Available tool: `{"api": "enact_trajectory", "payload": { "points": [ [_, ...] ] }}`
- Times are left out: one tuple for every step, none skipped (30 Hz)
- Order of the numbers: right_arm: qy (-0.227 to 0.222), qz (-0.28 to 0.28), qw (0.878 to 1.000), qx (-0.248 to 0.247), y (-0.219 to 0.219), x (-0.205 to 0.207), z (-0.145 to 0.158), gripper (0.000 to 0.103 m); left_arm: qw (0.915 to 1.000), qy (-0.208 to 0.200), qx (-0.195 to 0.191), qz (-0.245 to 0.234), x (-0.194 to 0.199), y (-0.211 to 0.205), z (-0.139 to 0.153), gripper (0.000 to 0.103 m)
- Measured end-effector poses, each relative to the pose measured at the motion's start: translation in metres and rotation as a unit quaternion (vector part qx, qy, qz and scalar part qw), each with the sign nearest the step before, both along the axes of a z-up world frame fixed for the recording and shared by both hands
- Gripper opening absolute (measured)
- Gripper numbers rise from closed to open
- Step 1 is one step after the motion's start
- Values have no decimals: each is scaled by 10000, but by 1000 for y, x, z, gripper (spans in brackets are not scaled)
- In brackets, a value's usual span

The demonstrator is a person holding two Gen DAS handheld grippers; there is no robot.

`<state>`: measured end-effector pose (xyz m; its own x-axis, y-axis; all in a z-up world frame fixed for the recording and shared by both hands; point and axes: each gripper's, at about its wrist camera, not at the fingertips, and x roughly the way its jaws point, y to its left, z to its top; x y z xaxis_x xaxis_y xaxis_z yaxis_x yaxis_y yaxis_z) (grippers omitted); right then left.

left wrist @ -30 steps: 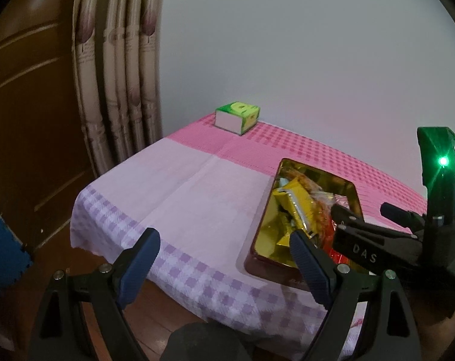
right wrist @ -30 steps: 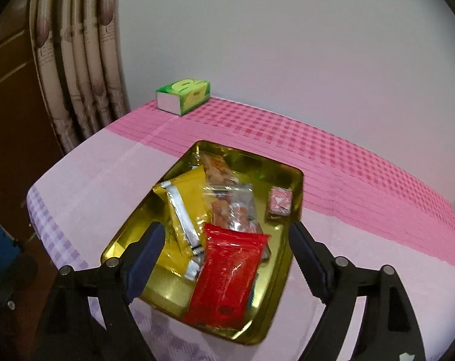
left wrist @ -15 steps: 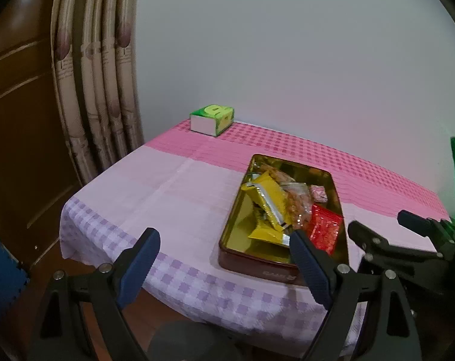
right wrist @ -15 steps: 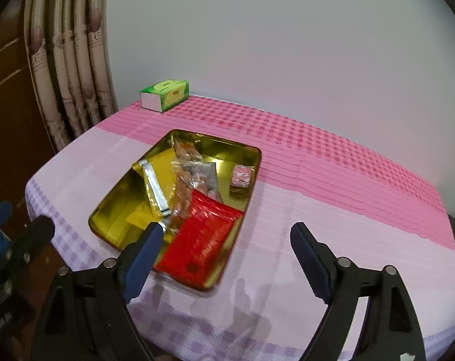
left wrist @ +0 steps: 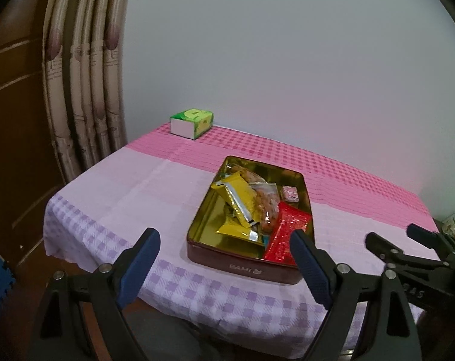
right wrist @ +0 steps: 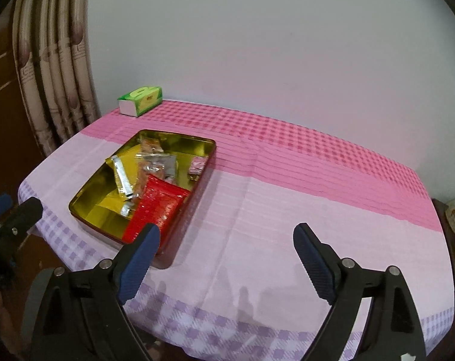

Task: Organize snacks

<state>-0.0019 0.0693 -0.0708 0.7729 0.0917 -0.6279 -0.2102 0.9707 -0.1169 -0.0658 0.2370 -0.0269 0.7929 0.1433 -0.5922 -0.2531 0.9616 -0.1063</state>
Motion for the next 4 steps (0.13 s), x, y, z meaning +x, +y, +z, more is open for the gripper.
{"api": "enact_trajectory", "payload": {
  "points": [
    [-9,-3,10000,14,-2,-1,1,88,10000,5,-11,15,0,0,0,90],
    [-16,0,10000,21,-3,-2,2,88,10000,21,-17,45,0,1,0,90],
    [-23,1,10000,21,-3,-3,2,88,10000,43,-13,82,0,2,-1,90],
    [-34,1,10000,24,-3,-4,3,88,9999,62,-16,112,0,3,-1,90]
  ]
}}
